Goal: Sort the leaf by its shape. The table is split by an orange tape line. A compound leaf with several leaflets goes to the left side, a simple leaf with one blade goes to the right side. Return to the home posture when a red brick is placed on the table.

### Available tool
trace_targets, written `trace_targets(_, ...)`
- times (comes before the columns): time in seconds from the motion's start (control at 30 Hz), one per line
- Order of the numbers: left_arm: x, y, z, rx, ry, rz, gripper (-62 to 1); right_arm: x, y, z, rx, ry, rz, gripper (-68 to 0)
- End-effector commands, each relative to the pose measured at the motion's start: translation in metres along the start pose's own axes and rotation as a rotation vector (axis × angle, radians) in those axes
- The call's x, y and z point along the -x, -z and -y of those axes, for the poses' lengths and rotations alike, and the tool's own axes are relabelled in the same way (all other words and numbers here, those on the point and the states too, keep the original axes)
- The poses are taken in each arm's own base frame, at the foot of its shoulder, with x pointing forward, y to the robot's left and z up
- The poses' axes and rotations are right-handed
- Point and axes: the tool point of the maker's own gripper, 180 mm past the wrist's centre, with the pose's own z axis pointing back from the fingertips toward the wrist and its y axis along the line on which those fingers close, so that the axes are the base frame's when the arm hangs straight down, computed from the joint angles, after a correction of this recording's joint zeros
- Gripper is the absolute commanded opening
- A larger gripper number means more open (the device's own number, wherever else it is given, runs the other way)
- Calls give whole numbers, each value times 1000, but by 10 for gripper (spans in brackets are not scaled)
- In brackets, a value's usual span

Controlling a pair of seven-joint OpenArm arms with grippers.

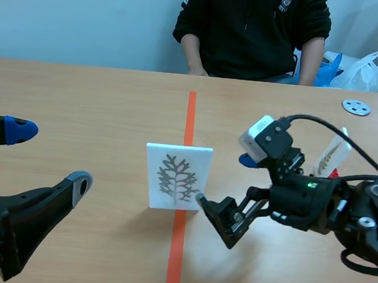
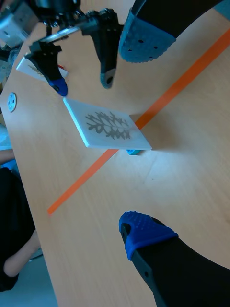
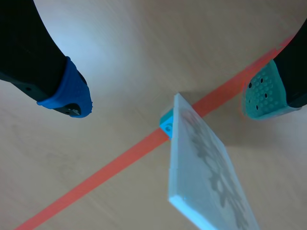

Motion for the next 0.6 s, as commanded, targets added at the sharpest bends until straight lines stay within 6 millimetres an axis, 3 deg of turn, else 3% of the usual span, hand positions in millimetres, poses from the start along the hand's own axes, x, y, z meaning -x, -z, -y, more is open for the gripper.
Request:
trace_targets(0.0,-6,1,2,5,-7,29,14,-14,8,1,-1,-11,51,4)
trace_targets(0.33,-6,1,2,5,-7,29,14,-6,54,-34,-84,-93,58,4)
trace_targets(0.57,-7,1,2,5,-7,30,14,-1,67,-47,-84,-98,61,-6)
